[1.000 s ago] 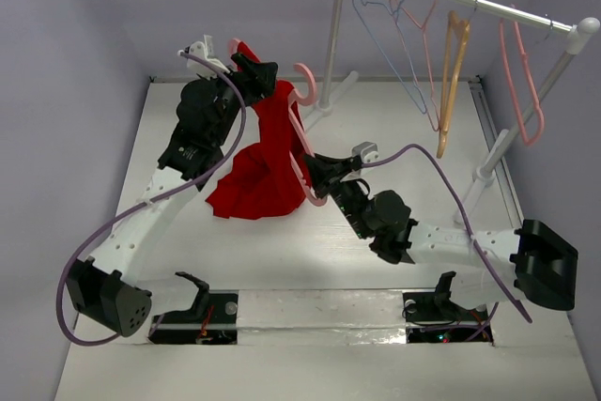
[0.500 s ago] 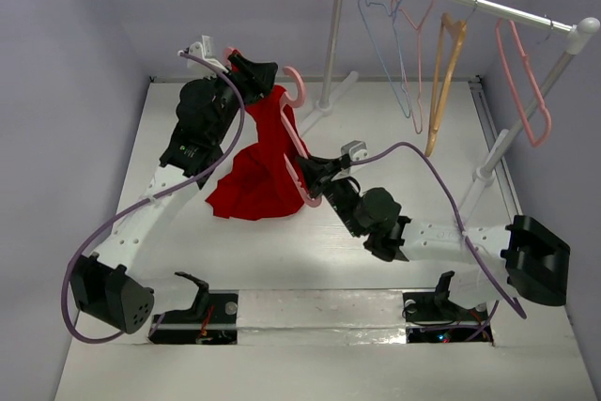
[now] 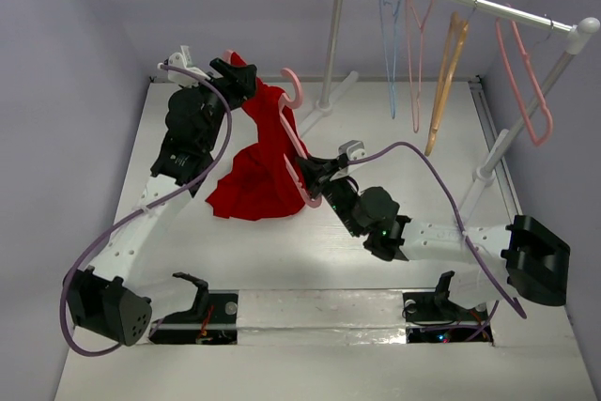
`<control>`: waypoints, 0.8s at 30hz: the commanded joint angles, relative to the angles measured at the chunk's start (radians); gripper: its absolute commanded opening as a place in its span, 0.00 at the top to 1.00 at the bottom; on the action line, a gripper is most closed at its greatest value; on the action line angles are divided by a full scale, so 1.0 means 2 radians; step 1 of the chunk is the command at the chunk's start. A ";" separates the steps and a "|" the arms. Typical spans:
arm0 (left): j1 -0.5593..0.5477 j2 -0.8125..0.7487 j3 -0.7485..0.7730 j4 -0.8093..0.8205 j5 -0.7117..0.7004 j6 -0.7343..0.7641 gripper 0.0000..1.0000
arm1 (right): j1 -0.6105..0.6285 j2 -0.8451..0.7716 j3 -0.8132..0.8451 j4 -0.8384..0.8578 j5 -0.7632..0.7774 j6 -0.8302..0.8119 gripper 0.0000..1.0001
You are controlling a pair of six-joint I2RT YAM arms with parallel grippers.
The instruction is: Place the t-shirt on the hanger
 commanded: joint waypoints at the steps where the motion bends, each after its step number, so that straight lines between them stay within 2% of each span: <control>1: 0.008 0.012 0.019 0.016 0.018 -0.001 0.36 | 0.000 -0.012 0.025 0.038 -0.008 -0.002 1.00; 9: 0.013 0.054 0.048 0.017 0.041 -0.006 0.40 | 0.000 -0.012 0.030 0.036 -0.013 0.000 1.00; 11: 0.013 0.060 0.047 0.026 0.049 -0.013 0.43 | 0.000 -0.009 0.032 0.035 -0.013 0.000 1.00; 19: 0.008 0.053 -0.011 0.078 0.102 -0.041 0.62 | 0.000 0.012 0.052 0.041 -0.004 -0.002 1.00; 24: -0.033 0.013 -0.057 0.090 0.098 -0.049 0.65 | 0.000 0.038 0.073 0.044 0.010 -0.002 1.00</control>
